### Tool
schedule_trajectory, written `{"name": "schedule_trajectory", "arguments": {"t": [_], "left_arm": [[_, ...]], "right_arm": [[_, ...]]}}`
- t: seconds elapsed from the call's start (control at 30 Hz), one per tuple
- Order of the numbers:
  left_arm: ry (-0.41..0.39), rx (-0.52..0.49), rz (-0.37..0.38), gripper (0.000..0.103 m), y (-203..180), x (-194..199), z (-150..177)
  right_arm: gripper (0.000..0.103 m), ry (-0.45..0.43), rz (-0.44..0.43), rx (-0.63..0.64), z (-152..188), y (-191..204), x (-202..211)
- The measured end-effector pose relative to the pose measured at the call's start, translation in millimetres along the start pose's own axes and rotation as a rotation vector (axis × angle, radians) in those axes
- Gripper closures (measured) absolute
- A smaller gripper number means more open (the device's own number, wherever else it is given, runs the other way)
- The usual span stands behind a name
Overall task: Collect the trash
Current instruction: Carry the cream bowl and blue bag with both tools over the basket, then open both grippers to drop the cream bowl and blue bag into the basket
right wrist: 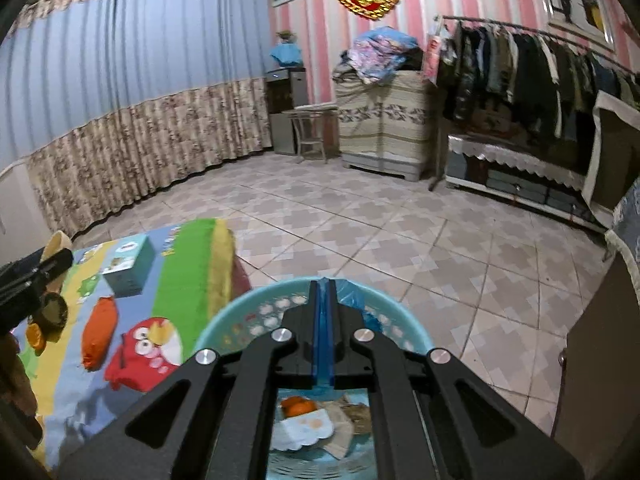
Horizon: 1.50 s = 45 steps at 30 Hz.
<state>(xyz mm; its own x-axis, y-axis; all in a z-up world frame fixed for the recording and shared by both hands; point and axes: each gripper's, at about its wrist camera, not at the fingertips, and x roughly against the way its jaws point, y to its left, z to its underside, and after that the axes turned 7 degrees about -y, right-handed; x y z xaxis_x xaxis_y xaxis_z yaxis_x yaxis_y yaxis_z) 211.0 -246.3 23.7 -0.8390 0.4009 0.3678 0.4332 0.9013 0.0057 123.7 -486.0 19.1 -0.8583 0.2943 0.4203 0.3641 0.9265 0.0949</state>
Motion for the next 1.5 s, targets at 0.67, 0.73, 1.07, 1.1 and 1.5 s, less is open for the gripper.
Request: {"name": "schedule_trajectory", "arguments": {"t": [0.67, 0.73, 1.07, 1.1, 1.5], "left_arm": [[0.129, -0.105, 0.176, 0.028, -117.2, -78.2, 39.2], [0.133, -0.094, 0.171, 0.026, -113.7, -78.9, 38.6], [0.084, -0.071, 0.084, 0.014, -75.6, -58.6, 24.5], [0.078, -0.068, 0.072, 0.013, -70.0, -55.7, 23.5], [0.051, -0.001, -0.044, 0.007, 6.0, -12.7, 23.1]], "right_arm": [[0.1, 0.087, 0.014, -0.086, 24.8, -48.0, -38.2], [0.1, 0.087, 0.013, -0.085, 24.8, -47.2, -39.0], [0.1, 0.095, -0.009, -0.045, 27.2, -23.7, -46.2], [0.1, 0.1, -0.015, -0.04, 27.7, -19.5, -47.9], [0.029, 0.165, -0.024, -0.02, 40.0, 19.9, -62.9]]}}
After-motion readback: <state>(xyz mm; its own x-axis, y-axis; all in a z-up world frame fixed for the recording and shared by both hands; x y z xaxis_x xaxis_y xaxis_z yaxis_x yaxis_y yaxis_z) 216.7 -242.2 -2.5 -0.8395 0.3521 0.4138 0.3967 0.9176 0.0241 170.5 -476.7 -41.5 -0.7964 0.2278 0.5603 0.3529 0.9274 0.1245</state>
